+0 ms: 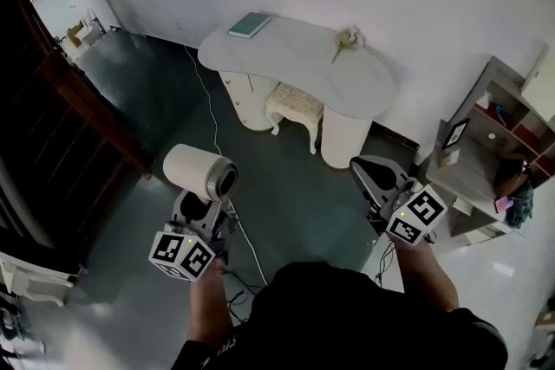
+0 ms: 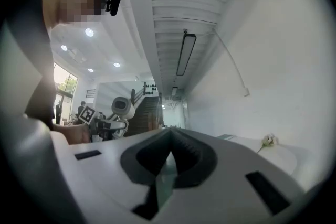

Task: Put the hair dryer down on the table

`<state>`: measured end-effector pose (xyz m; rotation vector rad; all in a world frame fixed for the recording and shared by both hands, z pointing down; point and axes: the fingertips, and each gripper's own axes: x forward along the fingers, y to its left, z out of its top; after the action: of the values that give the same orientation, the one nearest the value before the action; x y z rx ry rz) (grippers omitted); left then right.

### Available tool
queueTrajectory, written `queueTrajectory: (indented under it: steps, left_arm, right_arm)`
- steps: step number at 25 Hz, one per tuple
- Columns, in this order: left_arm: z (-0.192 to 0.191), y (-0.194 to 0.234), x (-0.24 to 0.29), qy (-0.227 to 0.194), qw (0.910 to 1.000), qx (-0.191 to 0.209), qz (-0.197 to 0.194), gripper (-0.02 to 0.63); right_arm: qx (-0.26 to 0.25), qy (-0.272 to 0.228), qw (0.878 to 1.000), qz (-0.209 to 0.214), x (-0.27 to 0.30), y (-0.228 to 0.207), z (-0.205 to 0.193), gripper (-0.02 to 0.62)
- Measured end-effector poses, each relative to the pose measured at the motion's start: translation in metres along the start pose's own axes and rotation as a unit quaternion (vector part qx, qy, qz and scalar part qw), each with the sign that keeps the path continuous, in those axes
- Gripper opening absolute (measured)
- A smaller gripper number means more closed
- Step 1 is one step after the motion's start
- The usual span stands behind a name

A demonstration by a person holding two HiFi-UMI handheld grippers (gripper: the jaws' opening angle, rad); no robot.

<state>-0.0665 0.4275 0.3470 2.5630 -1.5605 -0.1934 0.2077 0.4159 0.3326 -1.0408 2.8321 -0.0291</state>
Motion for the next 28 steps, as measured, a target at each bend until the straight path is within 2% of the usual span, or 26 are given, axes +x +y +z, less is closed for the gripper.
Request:
queueTrajectory:
  steps: [7,12,16,22,28]
  left_arm:
    - [0.001,-0.029,0.017,-0.002,1.0000,0.005,-0.004,0.233]
    - [-0.011,-0.046,0.028,0.002,1.0000,0.000,-0.007,0.233]
    - [-0.017,-0.057,0.035,0.010,0.9999,-0.009,-0.007,0.233]
    - [-0.022,-0.053,0.050,0.017,0.9997,-0.010,-0.015,0.233]
    - [-0.022,-0.032,0.073,0.010,0.9996,-0.018,-0.020,0.233]
  right_arm:
    - [-0.005,-0.008,1.000,0.009,-0.014,-0.016,0.006,0.003]
    - [-0.021,0.000,0.998,0.059,-0.031,-0.006,0.001,0.005]
    - [-0.001,-0.001,0.998,0.061,-0.041,-0.015,-0.005,0.006]
    - [0.018,0.002,0.998,0.055,-0.029,-0.032,-0.011,0.006]
    - [0.020,0.019,0.998,0.060,-0.003,-0.045,-0.020,0.006]
